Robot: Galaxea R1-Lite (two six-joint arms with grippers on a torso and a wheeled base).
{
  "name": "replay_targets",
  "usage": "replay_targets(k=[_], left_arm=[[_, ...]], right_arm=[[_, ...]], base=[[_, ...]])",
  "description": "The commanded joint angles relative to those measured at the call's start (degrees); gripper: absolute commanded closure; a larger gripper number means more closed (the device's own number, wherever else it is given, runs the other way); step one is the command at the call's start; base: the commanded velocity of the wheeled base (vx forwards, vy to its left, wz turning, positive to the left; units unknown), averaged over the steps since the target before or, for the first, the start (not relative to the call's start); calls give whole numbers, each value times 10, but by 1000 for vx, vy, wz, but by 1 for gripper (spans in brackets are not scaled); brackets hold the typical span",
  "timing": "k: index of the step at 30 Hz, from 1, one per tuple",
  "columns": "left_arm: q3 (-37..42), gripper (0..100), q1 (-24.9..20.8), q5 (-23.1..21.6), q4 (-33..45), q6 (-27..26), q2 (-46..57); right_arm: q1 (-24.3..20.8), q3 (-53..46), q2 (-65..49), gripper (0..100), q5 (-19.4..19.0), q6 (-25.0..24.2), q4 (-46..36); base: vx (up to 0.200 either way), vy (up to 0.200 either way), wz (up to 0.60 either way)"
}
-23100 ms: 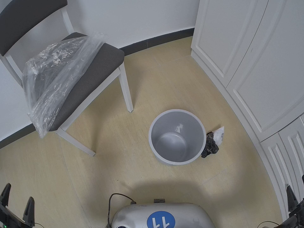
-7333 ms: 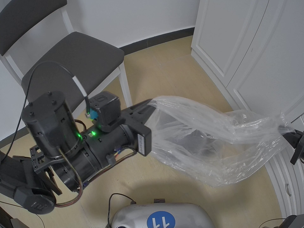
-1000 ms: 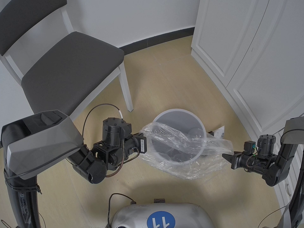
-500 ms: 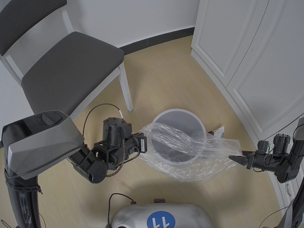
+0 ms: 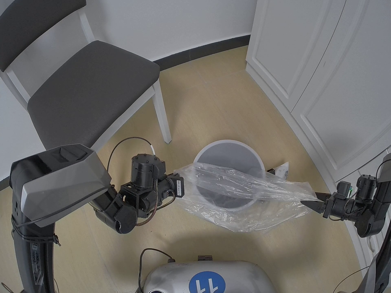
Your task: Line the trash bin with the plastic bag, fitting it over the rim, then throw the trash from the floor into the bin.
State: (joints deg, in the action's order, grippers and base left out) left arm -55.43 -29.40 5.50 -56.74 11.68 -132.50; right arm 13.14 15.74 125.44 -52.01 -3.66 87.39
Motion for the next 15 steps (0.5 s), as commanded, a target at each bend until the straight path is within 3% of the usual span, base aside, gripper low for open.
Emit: replay_targets(k=[1,10,15], left_arm=[[-2,100,15,0,0,0,-16],[-10,100,23,0,0,0,-32],[-18,100,23,0,1,0,-30]], right_arm=[[26,-26,65,0,-36,-1,26],[68,-25,73,0,-109,2,26],[72,-19,64,0,-115,-4,26]], base=[[0,0,0],[0,0,0],[0,0,0]])
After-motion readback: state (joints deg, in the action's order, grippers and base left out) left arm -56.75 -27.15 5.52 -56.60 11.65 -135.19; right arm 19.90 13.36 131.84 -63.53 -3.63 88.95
